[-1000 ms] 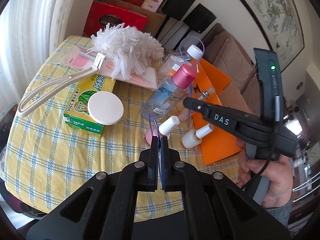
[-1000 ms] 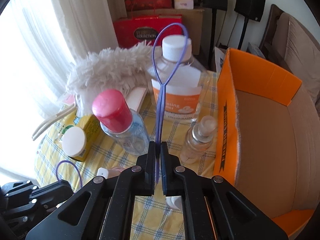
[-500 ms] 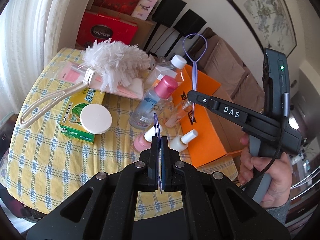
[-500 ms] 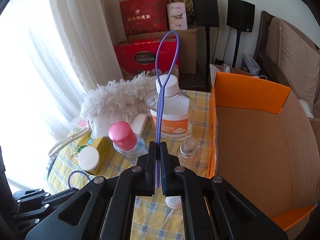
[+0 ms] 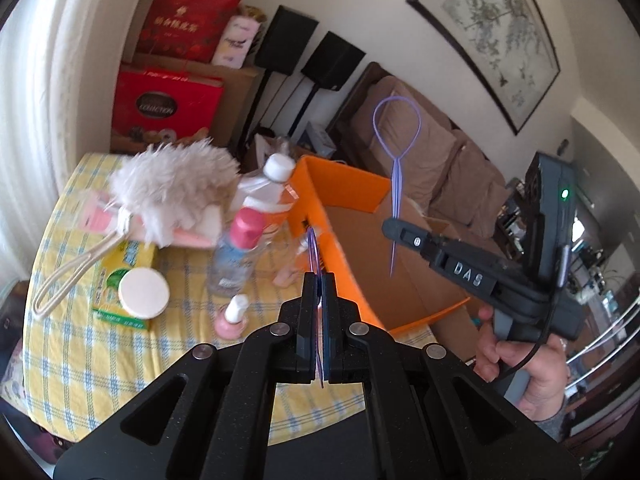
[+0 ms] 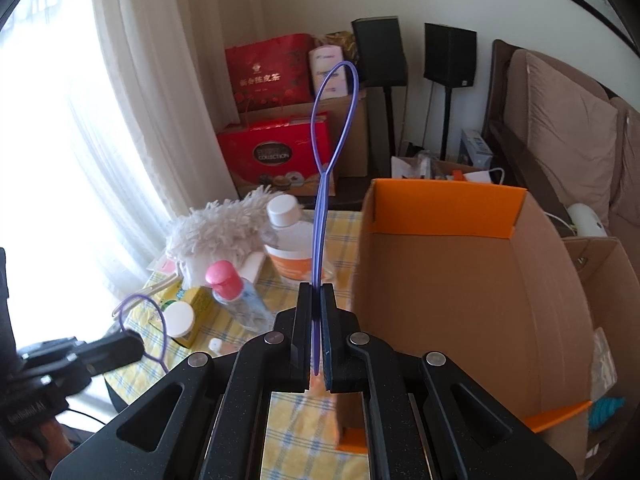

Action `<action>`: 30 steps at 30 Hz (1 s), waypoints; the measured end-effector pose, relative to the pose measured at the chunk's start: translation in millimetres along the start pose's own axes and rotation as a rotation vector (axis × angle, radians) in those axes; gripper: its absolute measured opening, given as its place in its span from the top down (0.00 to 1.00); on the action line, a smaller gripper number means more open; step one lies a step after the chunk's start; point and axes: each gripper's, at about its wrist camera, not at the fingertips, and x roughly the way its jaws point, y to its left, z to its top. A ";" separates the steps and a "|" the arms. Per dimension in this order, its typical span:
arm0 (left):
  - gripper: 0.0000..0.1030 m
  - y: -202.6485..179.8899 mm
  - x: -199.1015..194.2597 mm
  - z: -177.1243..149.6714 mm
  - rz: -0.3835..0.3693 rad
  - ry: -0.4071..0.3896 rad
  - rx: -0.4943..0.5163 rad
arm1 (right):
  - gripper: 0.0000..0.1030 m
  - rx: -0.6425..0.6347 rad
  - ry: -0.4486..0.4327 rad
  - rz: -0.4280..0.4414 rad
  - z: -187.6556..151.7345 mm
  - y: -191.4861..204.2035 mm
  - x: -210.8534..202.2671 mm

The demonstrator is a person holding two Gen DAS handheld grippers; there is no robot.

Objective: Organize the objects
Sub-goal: 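Lift both purple loops and carry them over the orange cardboard box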

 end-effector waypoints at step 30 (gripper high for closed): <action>0.99 -126.7 143.6 44.4 -0.051 0.152 0.137 | 0.97 0.147 0.065 -0.152 -35.7 -142.1 -20.2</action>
